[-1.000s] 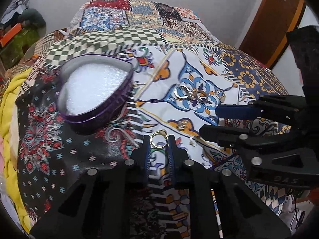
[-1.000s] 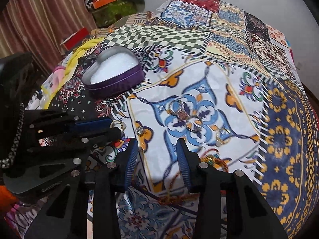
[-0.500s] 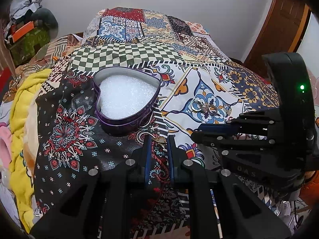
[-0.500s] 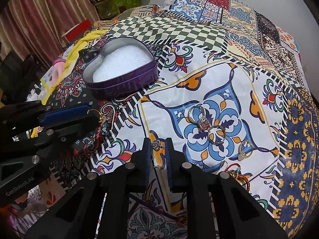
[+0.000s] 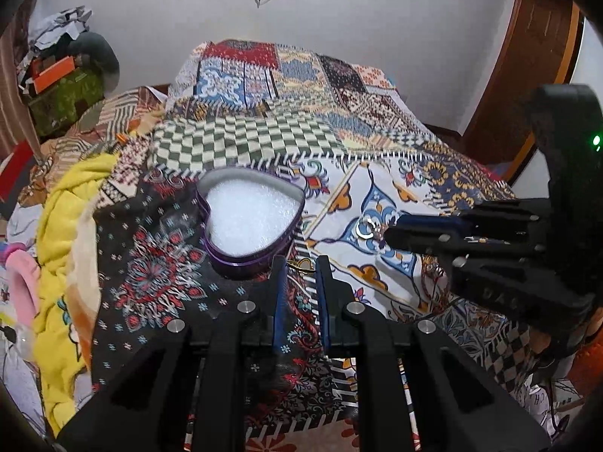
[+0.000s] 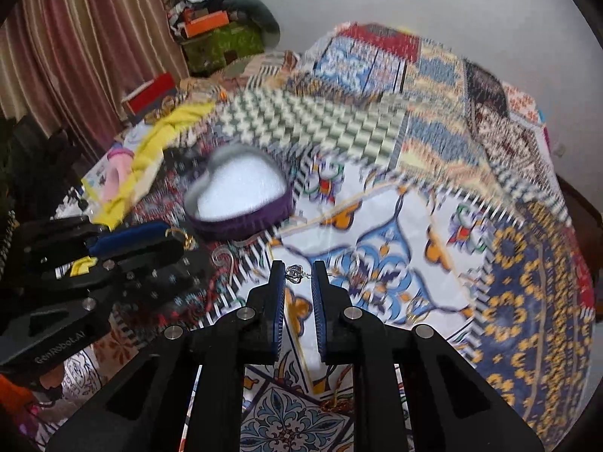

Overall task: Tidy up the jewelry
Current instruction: 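Drop the gold ring into the heart tin with the left tool while the right tool drops its charm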

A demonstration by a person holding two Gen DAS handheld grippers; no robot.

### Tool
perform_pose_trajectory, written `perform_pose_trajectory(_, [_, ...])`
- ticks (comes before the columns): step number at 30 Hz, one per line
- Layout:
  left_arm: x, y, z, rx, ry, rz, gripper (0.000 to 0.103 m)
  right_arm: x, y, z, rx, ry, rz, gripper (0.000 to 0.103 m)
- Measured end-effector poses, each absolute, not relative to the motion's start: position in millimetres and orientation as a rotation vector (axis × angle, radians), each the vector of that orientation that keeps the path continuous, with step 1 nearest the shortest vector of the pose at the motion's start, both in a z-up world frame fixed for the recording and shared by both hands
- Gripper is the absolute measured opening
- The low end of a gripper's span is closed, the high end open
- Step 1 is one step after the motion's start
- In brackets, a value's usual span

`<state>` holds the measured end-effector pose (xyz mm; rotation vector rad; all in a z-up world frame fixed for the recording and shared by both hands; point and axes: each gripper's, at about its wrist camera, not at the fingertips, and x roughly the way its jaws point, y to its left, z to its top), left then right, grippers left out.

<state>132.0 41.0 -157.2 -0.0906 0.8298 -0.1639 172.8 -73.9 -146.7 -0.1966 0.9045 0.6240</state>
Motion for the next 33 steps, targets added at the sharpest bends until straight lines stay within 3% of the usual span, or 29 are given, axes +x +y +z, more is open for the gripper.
perform_pose_trajectory(19, [133.5,73.5,-110.4,-0.099,0.690,-0.067,0.014,187.4,-49.3,-85.9,-0.137,0.730,0.656,0.012])
perform_pose_trajectory(33, [154.0,92.5,-125.6,-0.133,0.716,-0.059,0.014,211.5,-7.8,-117.7,-0.144,0.812,0.711,0.012])
